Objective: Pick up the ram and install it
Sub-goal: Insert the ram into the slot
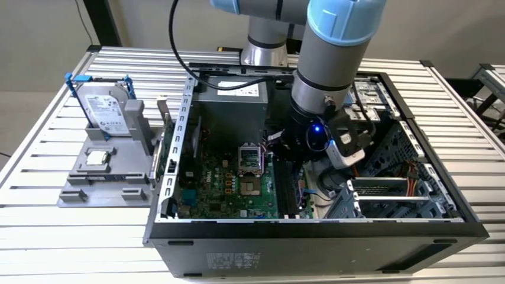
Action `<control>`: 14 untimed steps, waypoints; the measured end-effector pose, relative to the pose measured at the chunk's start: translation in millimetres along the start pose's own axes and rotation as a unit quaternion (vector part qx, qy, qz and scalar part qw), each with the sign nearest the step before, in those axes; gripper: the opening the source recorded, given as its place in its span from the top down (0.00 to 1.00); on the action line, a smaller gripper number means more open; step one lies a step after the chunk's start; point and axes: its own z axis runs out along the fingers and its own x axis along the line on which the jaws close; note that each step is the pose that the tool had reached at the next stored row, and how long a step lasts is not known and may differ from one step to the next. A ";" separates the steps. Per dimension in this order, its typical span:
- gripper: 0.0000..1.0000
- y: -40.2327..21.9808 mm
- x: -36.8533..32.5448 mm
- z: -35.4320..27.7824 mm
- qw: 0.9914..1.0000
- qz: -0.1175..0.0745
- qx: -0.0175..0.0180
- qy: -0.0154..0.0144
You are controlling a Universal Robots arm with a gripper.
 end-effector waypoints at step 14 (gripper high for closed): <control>1.00 0.0 0.2 7.4 1.000 -0.001 0.000 0.001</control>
